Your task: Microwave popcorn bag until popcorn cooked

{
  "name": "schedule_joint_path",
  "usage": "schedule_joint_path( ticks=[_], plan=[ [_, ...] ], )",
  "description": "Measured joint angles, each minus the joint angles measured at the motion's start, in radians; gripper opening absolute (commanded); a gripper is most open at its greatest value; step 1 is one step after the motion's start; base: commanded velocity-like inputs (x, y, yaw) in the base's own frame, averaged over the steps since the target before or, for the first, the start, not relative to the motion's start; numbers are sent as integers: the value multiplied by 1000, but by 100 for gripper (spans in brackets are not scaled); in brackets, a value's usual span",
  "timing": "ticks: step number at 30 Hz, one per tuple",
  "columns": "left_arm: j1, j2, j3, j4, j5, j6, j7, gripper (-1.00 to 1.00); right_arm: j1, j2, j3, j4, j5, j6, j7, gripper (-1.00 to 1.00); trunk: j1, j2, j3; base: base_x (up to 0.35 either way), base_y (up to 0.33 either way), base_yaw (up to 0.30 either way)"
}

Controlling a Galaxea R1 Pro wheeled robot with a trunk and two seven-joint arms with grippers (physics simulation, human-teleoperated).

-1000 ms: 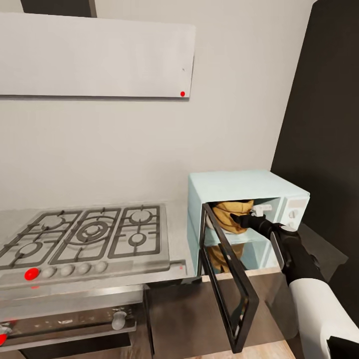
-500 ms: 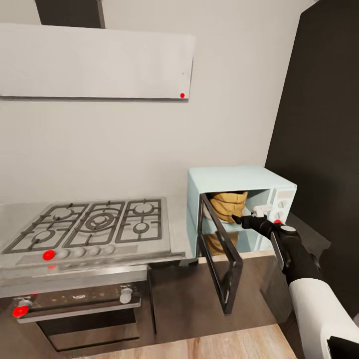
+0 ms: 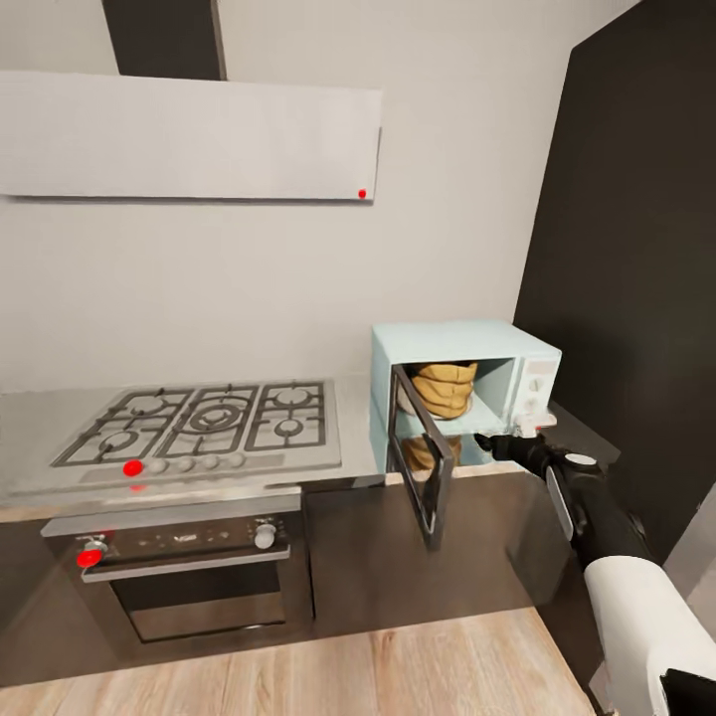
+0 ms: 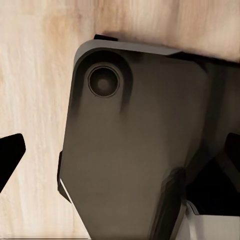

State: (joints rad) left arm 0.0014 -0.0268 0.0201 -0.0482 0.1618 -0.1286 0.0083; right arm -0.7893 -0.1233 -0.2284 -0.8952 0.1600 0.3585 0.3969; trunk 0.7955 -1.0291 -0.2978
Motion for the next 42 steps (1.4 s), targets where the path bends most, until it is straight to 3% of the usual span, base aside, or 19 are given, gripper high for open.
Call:
schedule_joint_path(
  ticks=[1,3,4,8,11,18,20,24,27,31,33,36,42],
  plan=[
    [0,0,-1,0,-1,0,0,100,0,-14,0,56,1,-4,-28,100,0,0,0,-149,-16,0],
    [0,0,-1,0,-2,-1,0,100,0,-88,3,191,5,-13,-85,100,0,0,0,-63,-7,0],
    [0,0,-1,0,-3,-1,0,100,0,-103,4,217,3,-13,-92,100,-1,0,0,-25,-3,0],
    [0,1,-1,0,-2,-1,0,100,0,-138,5,359,12,-14,-111,100,-1,0,0,-8,-1,0],
    [0,1,0,-1,-1,-2,0,100,0,-164,8,530,23,-41,-127,100,-1,0,0,0,0,0],
    [0,1,0,-2,0,-2,0,100,1,-169,19,878,39,-242,-140,100,-1,0,0,0,0,0],
    [0,1,0,-2,0,-2,1,100,21,-161,20,909,54,-276,-148,100,-1,0,0,0,0,0],
    [0,1,1,-2,1,-2,1,100,177,-146,20,925,62,-329,-192,100,-1,0,0,0,0,0],
    [0,1,1,-2,12,-1,1,100,338,-99,19,925,58,-410,-249,100,-1,0,0,0,0,0],
    [0,1,1,-2,18,-2,1,100,430,-83,14,926,52,-419,-259,100,-1,0,0,0,0,0],
    [0,1,1,-2,19,-1,1,100,490,-80,8,927,29,-421,-251,100,-1,0,0,0,0,0],
    [0,0,1,-2,22,-2,1,100,530,-77,6,926,1,-425,-247,100,-1,0,0,0,0,0],
    [0,0,1,-2,23,-2,1,100,534,-79,6,926,-2,-427,-248,100,-1,0,0,0,0,0]
  ],
)
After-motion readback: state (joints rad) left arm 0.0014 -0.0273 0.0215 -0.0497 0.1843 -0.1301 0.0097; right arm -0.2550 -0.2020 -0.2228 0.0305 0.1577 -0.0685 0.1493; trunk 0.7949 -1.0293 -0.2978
